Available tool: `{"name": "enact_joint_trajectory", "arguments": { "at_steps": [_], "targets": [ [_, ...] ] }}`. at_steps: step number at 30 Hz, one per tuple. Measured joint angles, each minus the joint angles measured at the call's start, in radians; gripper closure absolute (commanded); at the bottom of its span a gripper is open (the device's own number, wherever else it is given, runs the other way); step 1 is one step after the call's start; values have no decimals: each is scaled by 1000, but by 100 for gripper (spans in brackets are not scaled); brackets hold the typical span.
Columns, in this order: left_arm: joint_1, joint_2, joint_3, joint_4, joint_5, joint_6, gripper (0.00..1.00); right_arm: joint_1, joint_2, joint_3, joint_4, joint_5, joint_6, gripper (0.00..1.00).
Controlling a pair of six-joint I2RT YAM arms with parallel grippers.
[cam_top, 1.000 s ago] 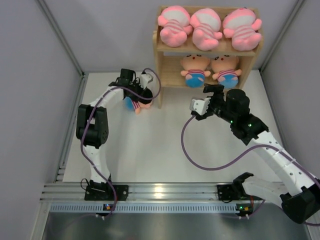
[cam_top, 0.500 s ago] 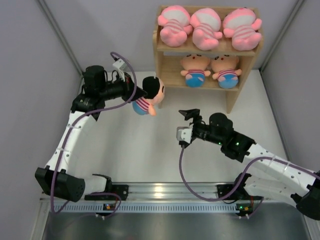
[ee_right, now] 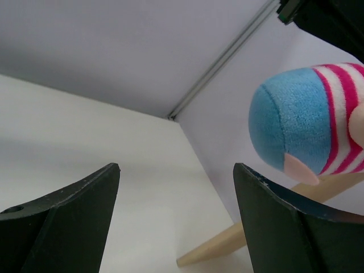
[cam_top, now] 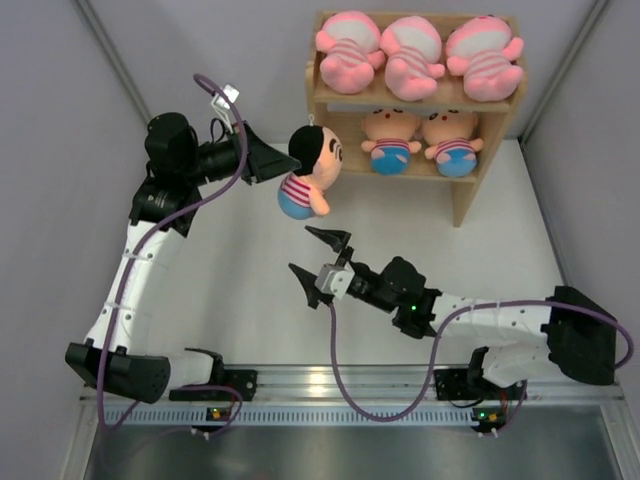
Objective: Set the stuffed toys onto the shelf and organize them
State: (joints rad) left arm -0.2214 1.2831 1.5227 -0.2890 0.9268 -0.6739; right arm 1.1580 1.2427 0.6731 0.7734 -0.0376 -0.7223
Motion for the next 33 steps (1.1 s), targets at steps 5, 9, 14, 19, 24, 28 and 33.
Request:
{"name": "enact_joint_trajectory", "arguments": {
  "at_steps": [5, 9, 14, 19, 24, 28, 33],
  "targets": [
    [-1, -3, 0, 21, 14, -60, 100, 23, 127, 39, 210, 135, 42, 19],
    [-1, -3, 0, 46, 24, -92, 100, 23, 164, 85, 262, 220, 73, 18],
    [-1, -5, 0, 84, 26, -114, 100, 23, 185, 119, 292, 270, 92, 18],
    [-1, -5, 0, 117, 27, -134, 100, 21, 200, 159, 293, 311, 93, 20],
    [-1, -5, 0, 134, 27, -145, 100, -5, 200, 167, 304, 327, 126, 38],
    [-1, -5, 0, 139, 28, -148, 100, -29, 200, 167, 331, 333, 143, 36],
    [-1, -5, 0, 154, 27, -155, 100, -35, 189, 167, 342, 337, 151, 22]
  ]
}}
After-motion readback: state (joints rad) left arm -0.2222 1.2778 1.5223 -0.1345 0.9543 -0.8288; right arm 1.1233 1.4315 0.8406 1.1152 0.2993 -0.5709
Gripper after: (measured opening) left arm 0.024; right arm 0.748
